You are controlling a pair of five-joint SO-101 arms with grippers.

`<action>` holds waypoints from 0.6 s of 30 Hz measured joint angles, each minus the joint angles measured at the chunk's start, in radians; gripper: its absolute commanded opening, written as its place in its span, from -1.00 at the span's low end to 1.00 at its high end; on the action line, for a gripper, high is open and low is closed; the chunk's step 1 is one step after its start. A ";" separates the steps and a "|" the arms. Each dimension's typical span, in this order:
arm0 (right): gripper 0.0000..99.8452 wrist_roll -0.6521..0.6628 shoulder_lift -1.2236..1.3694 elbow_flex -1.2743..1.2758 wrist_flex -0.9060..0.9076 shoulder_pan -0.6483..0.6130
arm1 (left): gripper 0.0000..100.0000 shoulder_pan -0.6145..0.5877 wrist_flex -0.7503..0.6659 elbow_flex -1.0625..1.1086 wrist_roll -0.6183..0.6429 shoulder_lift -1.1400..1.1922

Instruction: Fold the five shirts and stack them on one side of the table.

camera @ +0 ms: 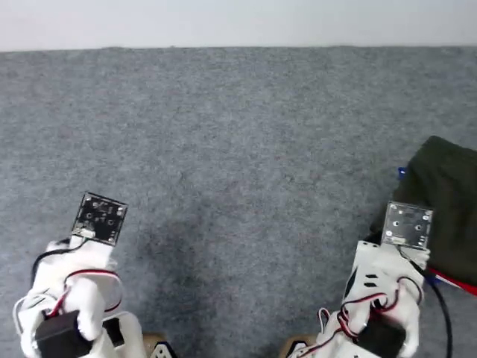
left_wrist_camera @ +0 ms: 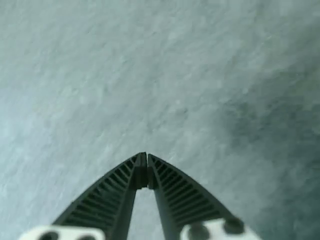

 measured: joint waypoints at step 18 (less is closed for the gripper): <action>-0.98 -0.216 -0.017 0.302 0.006 -0.350 | -0.81 0.377 -0.313 0.356 0.446 0.000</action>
